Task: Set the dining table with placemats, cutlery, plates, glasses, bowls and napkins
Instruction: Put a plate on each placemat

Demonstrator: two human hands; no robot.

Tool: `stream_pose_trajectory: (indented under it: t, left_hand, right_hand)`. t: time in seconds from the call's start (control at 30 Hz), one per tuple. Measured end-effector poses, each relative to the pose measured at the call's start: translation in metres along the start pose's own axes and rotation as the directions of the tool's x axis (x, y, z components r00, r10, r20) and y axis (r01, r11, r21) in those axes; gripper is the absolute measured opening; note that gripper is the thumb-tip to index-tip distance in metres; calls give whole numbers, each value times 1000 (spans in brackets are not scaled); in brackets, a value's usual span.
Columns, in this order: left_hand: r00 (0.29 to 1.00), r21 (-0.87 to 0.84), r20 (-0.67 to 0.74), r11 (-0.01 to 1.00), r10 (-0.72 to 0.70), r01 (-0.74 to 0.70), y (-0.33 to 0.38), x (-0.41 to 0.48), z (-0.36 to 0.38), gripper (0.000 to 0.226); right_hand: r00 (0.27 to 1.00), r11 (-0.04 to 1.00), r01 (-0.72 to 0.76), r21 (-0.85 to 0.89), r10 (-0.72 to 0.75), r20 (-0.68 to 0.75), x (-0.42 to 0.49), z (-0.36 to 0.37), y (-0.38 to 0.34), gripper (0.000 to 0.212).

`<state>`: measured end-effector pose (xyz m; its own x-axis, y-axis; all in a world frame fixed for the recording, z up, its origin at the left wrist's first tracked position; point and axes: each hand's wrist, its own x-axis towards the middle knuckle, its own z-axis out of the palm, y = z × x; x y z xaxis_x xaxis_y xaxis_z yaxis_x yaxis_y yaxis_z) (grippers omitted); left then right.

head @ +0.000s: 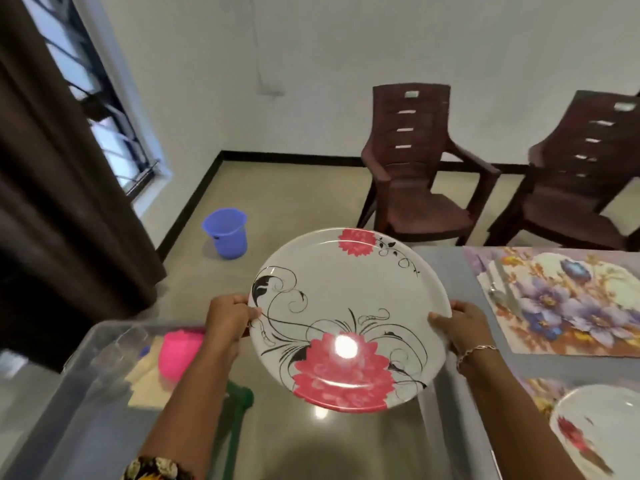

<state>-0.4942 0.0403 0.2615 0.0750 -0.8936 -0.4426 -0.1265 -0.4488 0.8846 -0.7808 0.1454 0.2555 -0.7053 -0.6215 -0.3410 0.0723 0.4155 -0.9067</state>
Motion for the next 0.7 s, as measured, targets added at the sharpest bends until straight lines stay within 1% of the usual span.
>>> stream_pose_trajectory:
  t: [0.2, 0.33, 0.37, 0.57, 0.63, 0.7]
  left_hand:
    - [981, 74, 193, 996, 33, -48, 50, 107, 62, 23]
    - [954, 113, 297, 990, 47, -84, 86, 191, 111, 28]
    - [942, 133, 331, 986, 49, -97, 100, 212, 124, 28]
    - [863, 210, 502, 960, 56, -185, 171, 307, 207, 21]
    - [837, 242, 544, 943, 62, -227, 186, 332, 242, 19]
    - [793, 264, 607, 931, 42, -251, 198, 352, 283, 18]
  right_hand:
    - [985, 998, -34, 46, 41, -166, 73, 20, -26, 24]
    - [966, 993, -98, 59, 109, -234, 131, 38, -45, 18]
    - [957, 991, -113, 68, 127, -260, 147, 43, -52, 14]
    - [892, 975, -172, 140, 214, -397, 224, 56, -90, 17]
    - [859, 965, -171, 198, 245, -450, 243, 56, -95, 21]
    - [819, 951, -158, 266, 277, -503, 263, 49, -94, 22]
